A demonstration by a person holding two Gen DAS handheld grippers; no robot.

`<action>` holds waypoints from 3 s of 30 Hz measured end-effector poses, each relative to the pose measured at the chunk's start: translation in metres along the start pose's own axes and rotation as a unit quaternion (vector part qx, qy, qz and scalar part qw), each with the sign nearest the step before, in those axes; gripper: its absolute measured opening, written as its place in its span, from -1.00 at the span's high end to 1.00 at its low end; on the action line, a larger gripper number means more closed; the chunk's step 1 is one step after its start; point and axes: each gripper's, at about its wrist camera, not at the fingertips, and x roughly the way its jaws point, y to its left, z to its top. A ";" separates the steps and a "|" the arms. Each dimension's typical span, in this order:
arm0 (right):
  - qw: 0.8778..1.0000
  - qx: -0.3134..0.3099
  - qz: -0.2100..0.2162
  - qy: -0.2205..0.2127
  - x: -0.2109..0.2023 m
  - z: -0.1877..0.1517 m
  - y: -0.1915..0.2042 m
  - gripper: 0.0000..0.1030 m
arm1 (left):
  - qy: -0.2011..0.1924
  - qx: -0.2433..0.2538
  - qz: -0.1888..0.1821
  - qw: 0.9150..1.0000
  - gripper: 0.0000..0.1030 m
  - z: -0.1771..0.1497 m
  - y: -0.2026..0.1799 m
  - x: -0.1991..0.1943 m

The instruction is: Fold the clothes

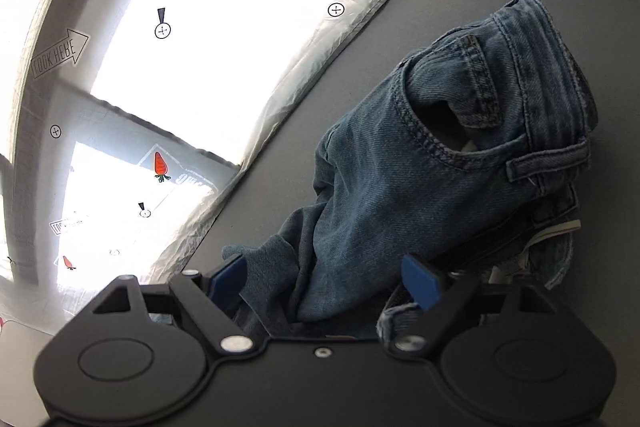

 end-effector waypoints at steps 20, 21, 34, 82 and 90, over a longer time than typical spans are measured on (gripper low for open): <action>0.982 0.173 -0.073 -0.013 0.022 0.012 -0.062 -0.41 | 0.030 -0.032 -0.002 0.999 0.51 -0.005 0.005 0.016; 0.983 0.163 -0.080 -0.015 0.024 0.015 -0.060 -0.18 | 0.030 -0.030 -0.001 0.999 0.56 -0.006 0.005 0.018; 0.991 0.000 -0.048 -0.122 -0.004 0.090 0.031 0.99 | -0.152 0.008 0.025 0.988 0.81 0.134 -0.008 -0.017; 0.981 -0.051 -0.170 0.075 -0.013 -0.063 -0.022 -0.28 | 0.223 -0.039 -0.105 0.968 -0.61 -0.033 -0.036 0.029; 0.984 -0.062 -0.165 0.017 0.020 -0.062 -0.005 -0.27 | 0.227 -0.024 -0.124 0.966 -0.91 -0.036 -0.036 0.030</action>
